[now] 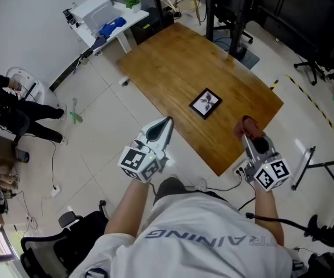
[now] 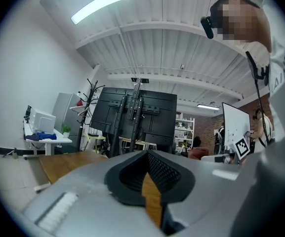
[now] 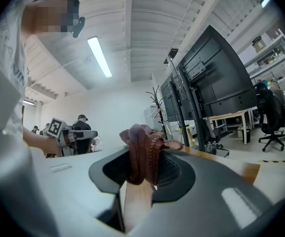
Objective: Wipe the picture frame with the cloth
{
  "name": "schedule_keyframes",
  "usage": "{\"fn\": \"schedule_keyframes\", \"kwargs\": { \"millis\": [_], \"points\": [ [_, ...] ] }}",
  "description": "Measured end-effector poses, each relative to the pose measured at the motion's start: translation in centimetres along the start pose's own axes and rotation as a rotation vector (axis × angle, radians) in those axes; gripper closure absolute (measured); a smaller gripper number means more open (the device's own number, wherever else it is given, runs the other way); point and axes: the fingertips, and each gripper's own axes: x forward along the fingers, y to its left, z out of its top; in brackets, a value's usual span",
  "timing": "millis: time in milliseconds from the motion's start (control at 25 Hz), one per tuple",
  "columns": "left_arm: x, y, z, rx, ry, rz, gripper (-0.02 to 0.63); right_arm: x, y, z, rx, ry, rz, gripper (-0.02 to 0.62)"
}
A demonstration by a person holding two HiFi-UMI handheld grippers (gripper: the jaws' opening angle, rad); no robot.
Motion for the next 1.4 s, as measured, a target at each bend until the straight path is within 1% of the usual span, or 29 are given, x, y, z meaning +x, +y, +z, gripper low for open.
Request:
{"fn": "schedule_keyframes", "kwargs": {
  "millis": [120,360,480,640,760,920,1000,1120,1280,1400],
  "points": [
    [2.6,1.8,0.2,0.001,0.008,-0.025,0.600,1.3,-1.5,0.0,0.021,-0.010,-0.039,0.479],
    [8.5,5.9,-0.7,-0.005,0.030,-0.118,0.600,4.3,-4.2,-0.2,0.014,-0.033,-0.141,0.479],
    [11.7,8.6,-1.2,-0.009,0.045,-0.186,0.600,6.6,-5.1,-0.1,0.008,-0.038,-0.207,0.479],
    [16.2,12.5,-2.2,-0.022,0.092,-0.279,0.600,10.8,-6.0,0.0,0.020,-0.033,-0.295,0.479],
    [18.6,15.2,-2.6,-0.009,0.121,-0.357,0.600,13.6,-6.5,-0.1,0.026,-0.029,-0.358,0.479],
    [21.3,19.2,-2.6,0.013,0.155,-0.429,0.600,15.8,-6.5,-0.2,0.048,-0.028,-0.448,0.479],
    [22.3,19.6,-3.3,0.012,0.180,-0.464,0.600,16.2,-6.8,-0.5,0.066,-0.021,-0.487,0.479],
    [22.9,17.9,-6.0,0.008,0.252,-0.533,0.600,16.5,-7.3,-0.9,0.088,-0.017,-0.526,0.479],
    [22.5,15.0,-11.4,0.002,0.388,-0.623,0.600,17.5,-7.8,-2.3,0.134,0.002,-0.534,0.479],
    [22.2,13.3,-16.1,0.012,0.496,-0.668,0.600,18.7,-9.1,-3.7,0.179,0.015,-0.528,0.479]
  ]
}}
